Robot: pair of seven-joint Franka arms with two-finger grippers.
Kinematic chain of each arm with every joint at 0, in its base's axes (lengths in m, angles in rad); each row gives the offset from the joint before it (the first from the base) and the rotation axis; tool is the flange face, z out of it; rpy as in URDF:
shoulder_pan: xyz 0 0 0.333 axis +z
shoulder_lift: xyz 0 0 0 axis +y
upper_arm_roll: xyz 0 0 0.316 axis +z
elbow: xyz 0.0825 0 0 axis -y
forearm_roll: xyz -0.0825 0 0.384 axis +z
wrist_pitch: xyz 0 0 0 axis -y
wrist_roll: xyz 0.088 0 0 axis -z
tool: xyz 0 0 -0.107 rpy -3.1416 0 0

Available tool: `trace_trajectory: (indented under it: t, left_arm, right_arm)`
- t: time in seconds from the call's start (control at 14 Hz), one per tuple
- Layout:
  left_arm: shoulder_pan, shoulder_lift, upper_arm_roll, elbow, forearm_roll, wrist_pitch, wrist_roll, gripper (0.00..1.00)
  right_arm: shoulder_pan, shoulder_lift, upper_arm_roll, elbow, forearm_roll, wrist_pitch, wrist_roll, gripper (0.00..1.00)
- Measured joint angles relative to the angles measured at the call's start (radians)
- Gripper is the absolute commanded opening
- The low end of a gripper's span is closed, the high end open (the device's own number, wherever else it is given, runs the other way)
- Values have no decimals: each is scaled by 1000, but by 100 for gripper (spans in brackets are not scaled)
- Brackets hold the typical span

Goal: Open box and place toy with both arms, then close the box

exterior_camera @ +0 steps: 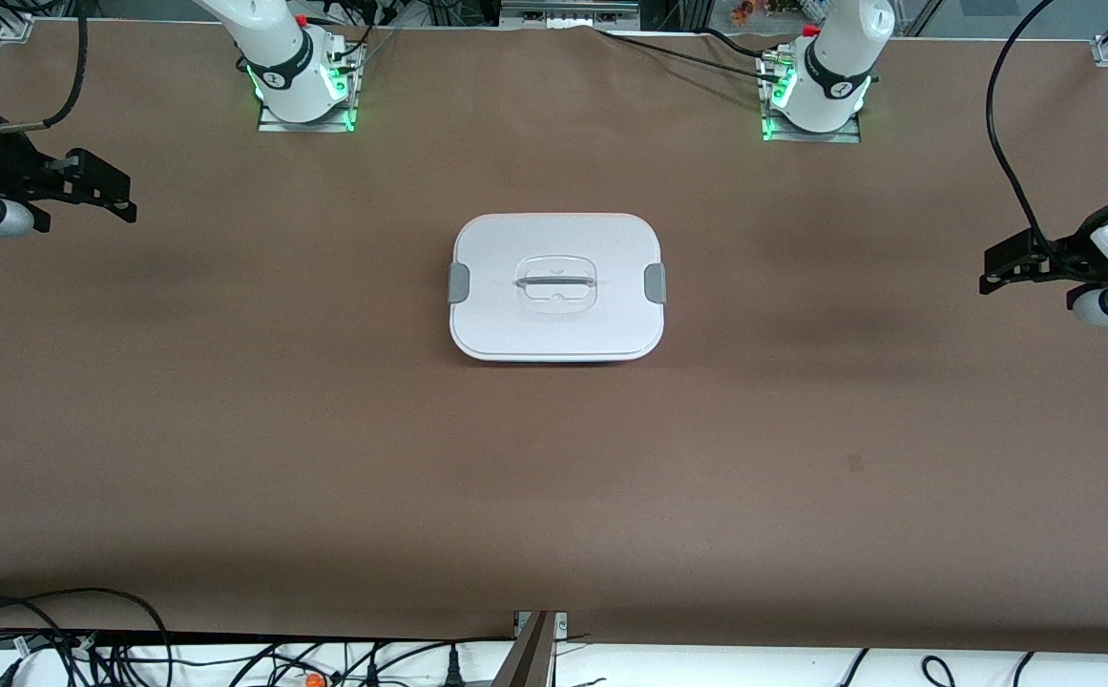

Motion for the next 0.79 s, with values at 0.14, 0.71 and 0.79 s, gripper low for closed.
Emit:
trace_trajectory:
  t: [0.14,0.71,0.79]
  left_arm:
    - [0,-4,9,-2,0,0,-11,100]
    - [-2,-10,9,-31,0,-1,-97,100]
    - [-3,-10,9,-31,0,-1,-97,100]
  right_arm:
    - [0,0,0,0,0,0,0,100]
    - [-1,0,-2,0,0,-1,0,100]
    - [-1,0,-2,0,0,-1,0,100]
